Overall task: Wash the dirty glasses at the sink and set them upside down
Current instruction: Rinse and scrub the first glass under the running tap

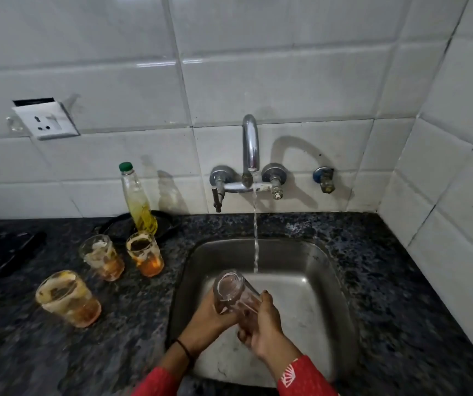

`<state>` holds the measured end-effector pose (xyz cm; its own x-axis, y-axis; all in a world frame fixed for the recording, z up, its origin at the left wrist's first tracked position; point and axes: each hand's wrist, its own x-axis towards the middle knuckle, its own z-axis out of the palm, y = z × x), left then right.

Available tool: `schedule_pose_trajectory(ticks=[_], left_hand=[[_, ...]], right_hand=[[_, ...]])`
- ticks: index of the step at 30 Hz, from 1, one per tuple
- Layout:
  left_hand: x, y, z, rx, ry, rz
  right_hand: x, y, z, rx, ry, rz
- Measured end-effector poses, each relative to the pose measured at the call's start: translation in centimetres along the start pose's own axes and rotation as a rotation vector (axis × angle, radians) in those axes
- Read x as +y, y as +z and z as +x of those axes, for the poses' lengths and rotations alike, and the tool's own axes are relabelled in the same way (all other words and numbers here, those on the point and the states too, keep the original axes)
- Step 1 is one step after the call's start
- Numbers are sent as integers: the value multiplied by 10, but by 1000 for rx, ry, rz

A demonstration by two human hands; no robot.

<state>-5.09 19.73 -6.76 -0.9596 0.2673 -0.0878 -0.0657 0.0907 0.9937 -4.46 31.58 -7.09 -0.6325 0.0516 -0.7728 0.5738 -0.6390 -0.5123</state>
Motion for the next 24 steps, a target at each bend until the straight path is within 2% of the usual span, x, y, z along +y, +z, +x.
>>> schedule_pose_trajectory(ticks=[4, 8, 10, 12, 14, 18, 24], left_hand=[[-2, -6, -5, 145, 49, 61], [0, -23, -7, 214, 54, 12], [9, -40, -5, 216, 86, 18], [25, -64, -3, 217, 142, 33], [48, -98, -3, 199, 218, 46], [90, -190, -13, 195, 338, 74], [116, -370, -18, 271, 399, 36]], right_hand=[[8, 2, -4, 78, -295, -294], [11, 2, -10, 175, -771, -887], [17, 15, -16, 169, -900, -1164], [23, 43, -25, 149, -981, -1305], [29, 86, -34, 72, -1122, -1272], [45, 192, -49, -62, -1456, -996], [77, 373, -49, -306, -1537, -953]])
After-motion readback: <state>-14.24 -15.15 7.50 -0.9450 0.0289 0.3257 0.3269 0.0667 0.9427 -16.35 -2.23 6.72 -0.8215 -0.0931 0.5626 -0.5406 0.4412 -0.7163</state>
